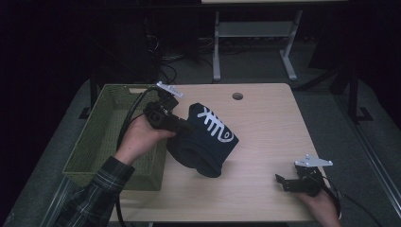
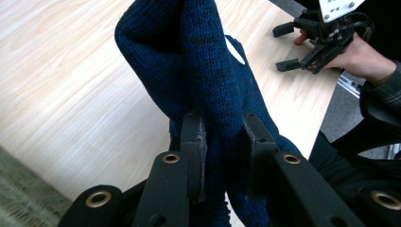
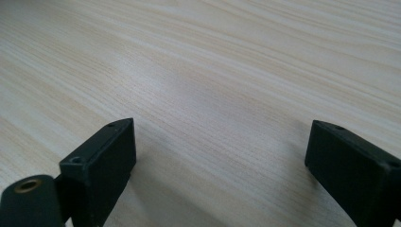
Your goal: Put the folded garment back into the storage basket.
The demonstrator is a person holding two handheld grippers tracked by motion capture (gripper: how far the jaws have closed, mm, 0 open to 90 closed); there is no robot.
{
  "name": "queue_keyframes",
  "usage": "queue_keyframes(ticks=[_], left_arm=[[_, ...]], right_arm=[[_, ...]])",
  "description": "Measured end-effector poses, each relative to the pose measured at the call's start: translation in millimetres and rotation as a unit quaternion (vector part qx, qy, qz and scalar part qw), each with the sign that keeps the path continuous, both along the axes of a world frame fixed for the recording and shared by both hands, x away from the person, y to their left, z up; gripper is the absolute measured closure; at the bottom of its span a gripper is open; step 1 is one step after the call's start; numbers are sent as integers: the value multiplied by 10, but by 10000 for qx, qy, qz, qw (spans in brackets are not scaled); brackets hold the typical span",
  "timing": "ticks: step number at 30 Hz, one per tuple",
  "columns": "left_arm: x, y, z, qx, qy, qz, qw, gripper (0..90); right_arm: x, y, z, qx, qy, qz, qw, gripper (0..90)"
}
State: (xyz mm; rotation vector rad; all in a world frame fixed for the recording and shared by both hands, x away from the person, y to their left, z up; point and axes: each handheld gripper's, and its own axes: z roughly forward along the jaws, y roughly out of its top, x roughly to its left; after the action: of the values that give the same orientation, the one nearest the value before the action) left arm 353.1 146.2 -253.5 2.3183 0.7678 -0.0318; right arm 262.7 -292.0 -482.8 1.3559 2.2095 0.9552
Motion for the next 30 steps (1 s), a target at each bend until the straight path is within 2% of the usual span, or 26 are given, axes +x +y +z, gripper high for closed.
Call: queue_keyframes(ticks=[6, 9, 13, 16, 21, 25, 30], left_arm=[[17, 155, 150, -16, 69, 81, 9999, 745], [43, 253, 233, 14, 83, 165, 9998, 745], [57, 396, 354, -78, 113, 319, 9994, 745], [52, 501, 456, -71, 98, 415, 9991, 745], [15, 658, 614, 73, -51, 585, 9982, 745], [-17, 814, 705, 83, -113, 751, 9971, 745], [-42, 1060, 779, 44, -222, 1026, 9945, 746]], right_arm=[[0, 0, 0, 0, 1, 0, 10000, 92], [0, 0, 0, 1, -1, -1, 10000, 92], [0, 0, 0, 0, 0, -1, 10000, 92], [0, 0, 0, 2, 0, -1, 10000, 92], [0, 0, 0, 0, -3, 0, 10000, 92], [0, 0, 0, 2, -1, -1, 10000, 92], [0, 0, 0, 4, 1, -5, 10000, 93]])
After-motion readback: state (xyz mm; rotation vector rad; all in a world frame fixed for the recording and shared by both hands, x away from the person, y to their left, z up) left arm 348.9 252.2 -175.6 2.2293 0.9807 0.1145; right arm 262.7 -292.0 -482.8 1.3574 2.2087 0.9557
